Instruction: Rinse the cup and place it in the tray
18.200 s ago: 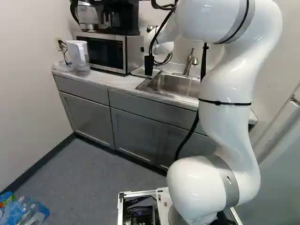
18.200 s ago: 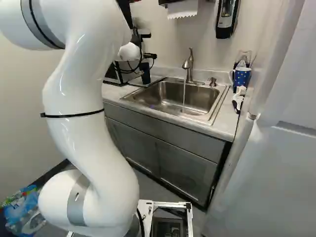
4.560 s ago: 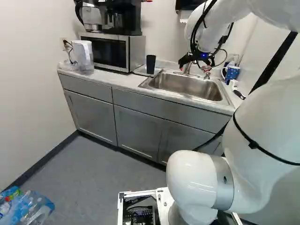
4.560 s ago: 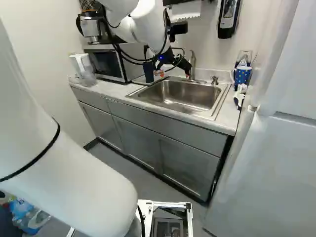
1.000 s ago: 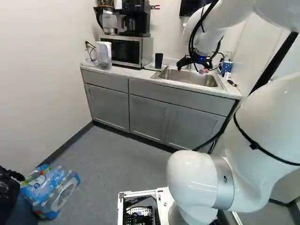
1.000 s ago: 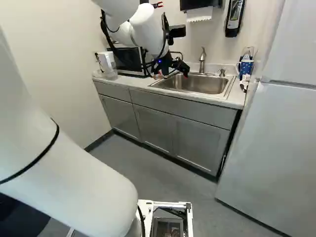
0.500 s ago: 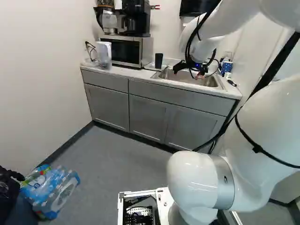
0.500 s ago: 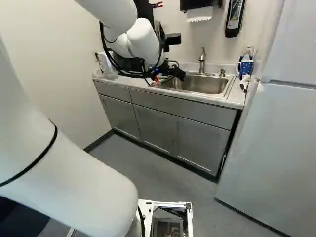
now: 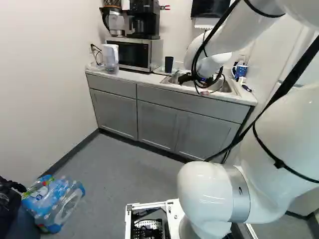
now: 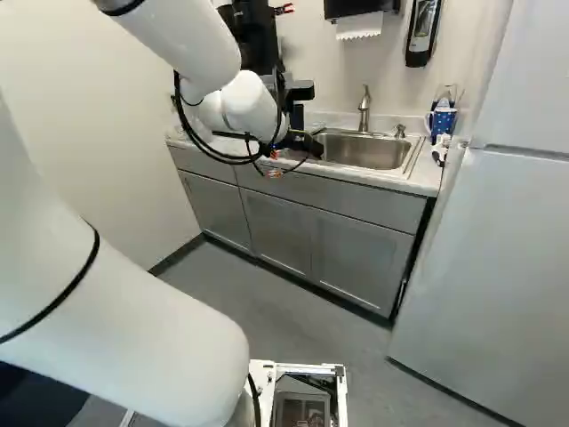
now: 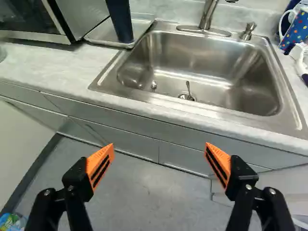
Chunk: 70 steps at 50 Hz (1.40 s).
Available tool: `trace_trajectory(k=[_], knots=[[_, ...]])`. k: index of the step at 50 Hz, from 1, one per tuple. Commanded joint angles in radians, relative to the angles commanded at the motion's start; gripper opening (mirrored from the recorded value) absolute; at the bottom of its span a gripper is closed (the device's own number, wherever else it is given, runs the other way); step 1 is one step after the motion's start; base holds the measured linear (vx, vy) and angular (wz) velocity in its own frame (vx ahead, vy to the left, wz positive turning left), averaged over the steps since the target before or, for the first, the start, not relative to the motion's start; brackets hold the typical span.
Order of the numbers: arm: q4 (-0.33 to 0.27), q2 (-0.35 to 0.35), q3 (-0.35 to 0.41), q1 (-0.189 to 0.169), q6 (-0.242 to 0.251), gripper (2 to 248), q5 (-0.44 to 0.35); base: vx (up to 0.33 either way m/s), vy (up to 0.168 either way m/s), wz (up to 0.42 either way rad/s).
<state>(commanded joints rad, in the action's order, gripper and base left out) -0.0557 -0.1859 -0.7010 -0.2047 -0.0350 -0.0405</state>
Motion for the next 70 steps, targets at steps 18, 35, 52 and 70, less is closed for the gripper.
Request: trace_trajectory(k=[18, 35, 52, 70], knots=[[0.013, -0.022, 0.144, 0.048, 0.008, 247, -0.195, 0.0, 0.0, 0.0], [0.026, -0.043, 0.281, 0.094, 0.016, 247, -0.382, 0.0, 0.0, 0.0], [0.036, -0.06, 0.395, 0.132, 0.023, 247, -0.536, 0.0, 0.0, 0.0], [0.045, -0.075, 0.491, 0.164, 0.028, 247, -0.666, 0.0, 0.0, 0.0]])
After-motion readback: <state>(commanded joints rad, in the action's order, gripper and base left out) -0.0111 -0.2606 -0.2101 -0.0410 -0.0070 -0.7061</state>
